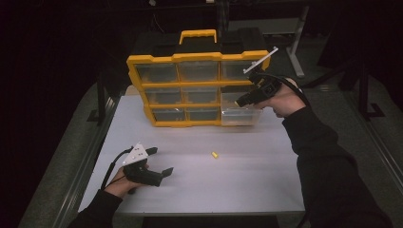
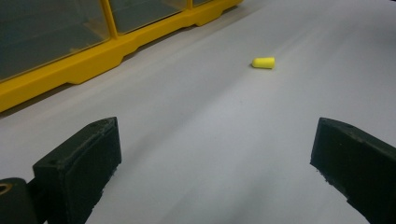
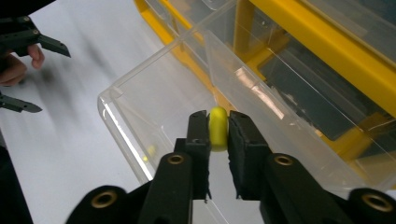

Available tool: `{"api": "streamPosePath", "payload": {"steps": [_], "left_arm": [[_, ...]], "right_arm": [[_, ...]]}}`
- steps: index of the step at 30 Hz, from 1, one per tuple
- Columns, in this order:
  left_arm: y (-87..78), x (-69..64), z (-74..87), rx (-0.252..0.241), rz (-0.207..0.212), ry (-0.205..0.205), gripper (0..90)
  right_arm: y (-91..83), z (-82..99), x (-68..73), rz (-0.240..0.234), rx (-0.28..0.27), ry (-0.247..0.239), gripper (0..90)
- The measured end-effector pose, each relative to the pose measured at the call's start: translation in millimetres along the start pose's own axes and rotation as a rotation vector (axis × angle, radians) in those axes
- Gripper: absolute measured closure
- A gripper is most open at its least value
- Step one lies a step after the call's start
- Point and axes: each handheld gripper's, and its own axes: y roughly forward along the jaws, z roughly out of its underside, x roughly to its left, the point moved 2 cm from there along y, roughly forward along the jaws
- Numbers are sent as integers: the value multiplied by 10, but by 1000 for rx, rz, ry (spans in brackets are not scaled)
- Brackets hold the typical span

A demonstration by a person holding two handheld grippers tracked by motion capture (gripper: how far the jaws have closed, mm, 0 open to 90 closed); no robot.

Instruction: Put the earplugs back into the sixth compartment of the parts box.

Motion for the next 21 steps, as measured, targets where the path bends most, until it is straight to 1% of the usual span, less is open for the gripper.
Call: {"api": "streamPosePath", "payload": {"steps": [3, 6, 9, 12, 15, 21], "left_arm": [[0, 0, 0, -1, 1, -1, 12], [1, 0, 0, 0, 0, -1, 11], [3, -1, 0, 0, 0, -3, 12], [2, -1, 0, 3, 0, -2, 12], [2, -2, 0, 3, 0, -3, 12], [0, -1, -2, 1, 1, -5, 12]], "right_arm": [[-12, -1, -3, 1, -5, 11, 695], [-42, -3, 0, 0, -14, 13, 686], [-94, -7, 10, -26, -26, 25, 755], [-145, -13, 36, -37, -36, 16, 817], [-207, -25, 89, -50, -58, 7, 873], [-256, -23, 187, -74, -72, -18, 889]]}}
